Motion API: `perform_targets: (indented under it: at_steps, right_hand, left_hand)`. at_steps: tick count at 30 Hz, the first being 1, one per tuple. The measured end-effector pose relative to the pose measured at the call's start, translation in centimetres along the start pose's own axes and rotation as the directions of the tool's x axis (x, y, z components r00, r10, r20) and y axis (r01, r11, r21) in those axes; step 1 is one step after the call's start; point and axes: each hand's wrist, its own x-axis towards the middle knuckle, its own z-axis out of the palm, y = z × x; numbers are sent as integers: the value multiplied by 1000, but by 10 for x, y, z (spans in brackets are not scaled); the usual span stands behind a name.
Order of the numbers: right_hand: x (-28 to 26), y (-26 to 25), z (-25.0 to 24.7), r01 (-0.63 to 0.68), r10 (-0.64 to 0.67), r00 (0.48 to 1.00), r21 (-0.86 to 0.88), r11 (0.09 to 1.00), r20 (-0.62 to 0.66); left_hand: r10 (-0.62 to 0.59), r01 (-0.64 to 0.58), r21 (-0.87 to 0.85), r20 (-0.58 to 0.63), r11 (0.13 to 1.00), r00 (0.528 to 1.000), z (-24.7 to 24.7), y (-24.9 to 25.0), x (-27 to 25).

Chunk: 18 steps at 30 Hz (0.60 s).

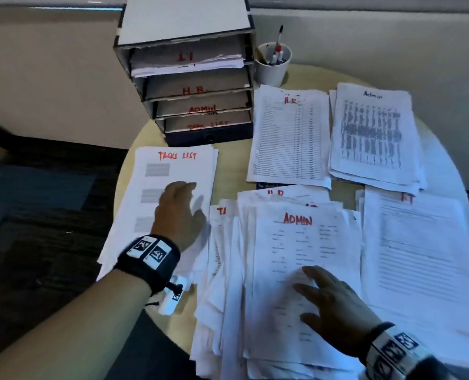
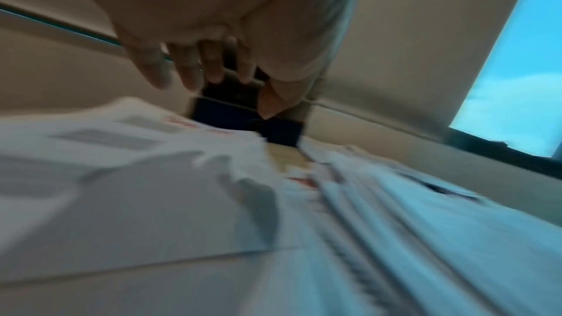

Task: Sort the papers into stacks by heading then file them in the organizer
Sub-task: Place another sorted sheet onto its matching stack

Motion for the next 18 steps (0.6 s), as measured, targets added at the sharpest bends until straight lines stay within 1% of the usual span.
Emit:
perform_targets:
  at_steps: [1,2,3,4,5,6,8,10,11,16,18]
  right_hand:
    - [-3,2,1,1,-1,1000,-2,1000,3]
    - [-3,4,3,7,-7,1000,-13,1000,7]
    - [-3,6,6,16,-16,1000,-21,1000,18]
    - [-5,10,9,18,-17,999,-26,999,35]
    - [-5,13,10,21,-19,998,-32,999,52]
    - [-6,17,13,32,-30,998,-40,999,56]
    - [-4,20,16,61,-58,997,-55,997,47]
    - [-4,23,17,70,-68,997,-45,997,44]
    - [-5,25,18,71,-70,997,-39,997,45]
    - [-6,28,22,91,-91,996,-20,996,26]
    - [-6,29,23,97,-97,995,-17,995,20]
  left_hand:
    - [138,-138,-10,99,990,985,13,25,-4]
    - [245,-249,-4,200,969,949,25,47,-6]
    - [310,-326,3,296,945,903,37,70,-6]
    - [333,-368,23,377,930,864,49,90,-5]
    - [322,-386,65,438,920,839,59,105,-2]
    - [289,-394,126,486,911,825,68,118,2]
    - [192,-371,270,516,888,835,77,134,8]
    - [103,-319,367,500,874,860,80,141,13]
    - [79,-300,394,488,869,869,82,144,15]
    - [72,-260,408,422,875,904,86,143,16]
    - [58,-241,409,412,880,909,88,141,16]
